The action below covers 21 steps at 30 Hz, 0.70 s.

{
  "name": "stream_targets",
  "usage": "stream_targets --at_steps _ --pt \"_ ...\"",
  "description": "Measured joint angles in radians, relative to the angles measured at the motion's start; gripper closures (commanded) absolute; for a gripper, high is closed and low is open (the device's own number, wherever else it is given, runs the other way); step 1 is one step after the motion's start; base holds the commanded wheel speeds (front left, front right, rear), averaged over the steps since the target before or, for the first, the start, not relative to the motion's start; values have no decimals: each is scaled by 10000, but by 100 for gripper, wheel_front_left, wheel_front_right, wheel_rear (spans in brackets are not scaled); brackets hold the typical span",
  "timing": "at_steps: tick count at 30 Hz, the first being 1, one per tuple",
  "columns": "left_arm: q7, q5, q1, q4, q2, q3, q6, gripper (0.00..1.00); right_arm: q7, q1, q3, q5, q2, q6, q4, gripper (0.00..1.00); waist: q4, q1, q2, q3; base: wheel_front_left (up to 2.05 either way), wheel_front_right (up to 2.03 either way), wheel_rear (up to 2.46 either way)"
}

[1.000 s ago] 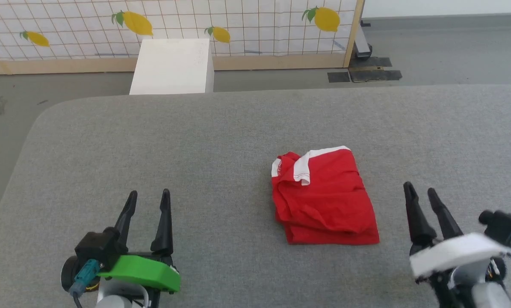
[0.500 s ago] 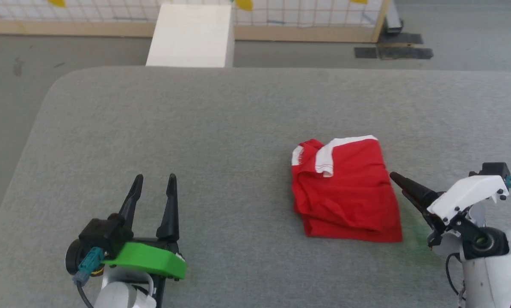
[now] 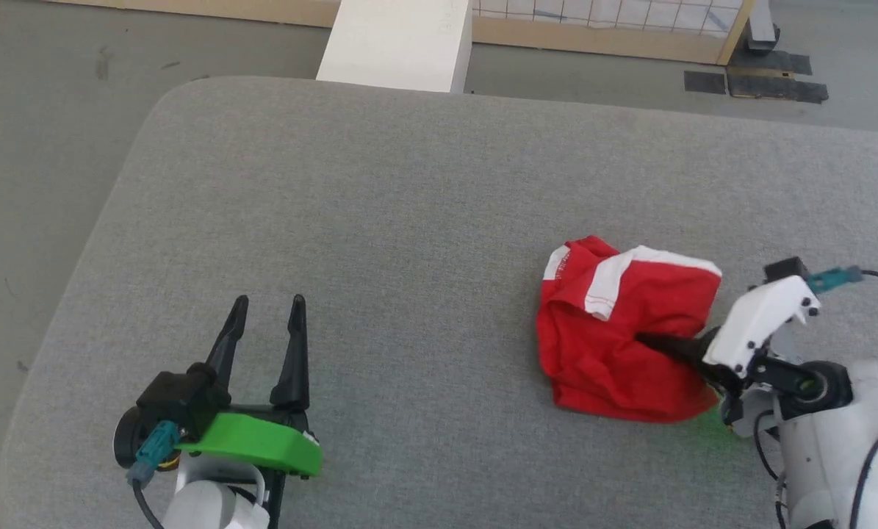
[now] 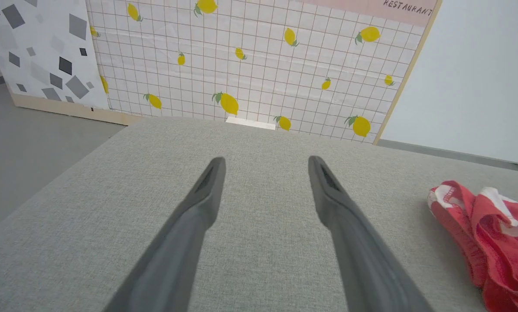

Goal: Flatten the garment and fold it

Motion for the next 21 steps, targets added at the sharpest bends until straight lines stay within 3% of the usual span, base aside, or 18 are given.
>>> stream_targets --at_steps 4,13,21 --pt "0 12 32 -21 4 111 0 0 0 276 899 -792 -90 0 -978 100 -201 0 0 -59 0 0 0" --pt "0 155 94 -104 0 155 0 0 -1053 544 3012 -3547 -1741 0 -2468 100 -1486 0 0 -80 0 0 0" --pt "-2 449 -369 -372 115 -33 0 0 -2157 -36 3779 -4892 -2688 0 -2520 100 -2959 0 0 203 0 0 0"
